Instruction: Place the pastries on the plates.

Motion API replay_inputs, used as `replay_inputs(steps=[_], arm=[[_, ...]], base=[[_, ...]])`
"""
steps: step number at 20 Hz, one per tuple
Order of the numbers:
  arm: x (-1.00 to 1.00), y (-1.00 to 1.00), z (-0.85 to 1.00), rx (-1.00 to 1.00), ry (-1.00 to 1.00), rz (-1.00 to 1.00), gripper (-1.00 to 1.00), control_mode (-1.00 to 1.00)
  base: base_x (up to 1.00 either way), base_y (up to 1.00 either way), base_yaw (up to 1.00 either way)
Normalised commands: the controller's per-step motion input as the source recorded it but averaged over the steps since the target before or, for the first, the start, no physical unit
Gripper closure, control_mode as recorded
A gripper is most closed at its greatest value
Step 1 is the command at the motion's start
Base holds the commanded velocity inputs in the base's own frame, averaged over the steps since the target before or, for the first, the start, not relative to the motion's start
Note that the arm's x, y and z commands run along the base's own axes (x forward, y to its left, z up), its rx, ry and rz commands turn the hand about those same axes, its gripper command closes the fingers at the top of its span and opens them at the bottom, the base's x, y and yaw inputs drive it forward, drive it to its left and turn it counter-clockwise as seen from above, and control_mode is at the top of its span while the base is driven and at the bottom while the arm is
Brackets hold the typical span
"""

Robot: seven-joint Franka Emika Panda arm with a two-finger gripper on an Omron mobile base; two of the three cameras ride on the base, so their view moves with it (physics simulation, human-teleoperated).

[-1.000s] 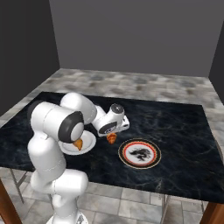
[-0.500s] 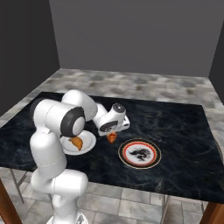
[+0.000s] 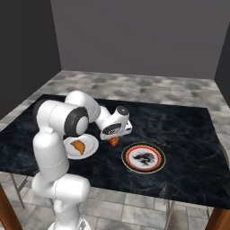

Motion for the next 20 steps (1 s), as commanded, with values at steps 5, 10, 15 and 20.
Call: replay_inputs(steps=[5, 10, 15, 20], arm=[[0.00, 0.00, -0.55, 0.00, 0.08, 0.00, 1.00, -1.00], [0.00, 0.00, -0.18, 0.00, 0.01, 0.00, 1.00, -1.00], [0.00, -0.01, 0.00, 0.00, -0.01, 0.00, 1.00, -1.00], [-0.10, -0.15, 0.21, 0.00, -0.09, 0.00, 1.00, -1.00]], base=[[0.00, 0.00, 0.00], [0.00, 0.00, 0.00], [0.00, 0.00, 0.00], [0.00, 0.00, 0.00]])
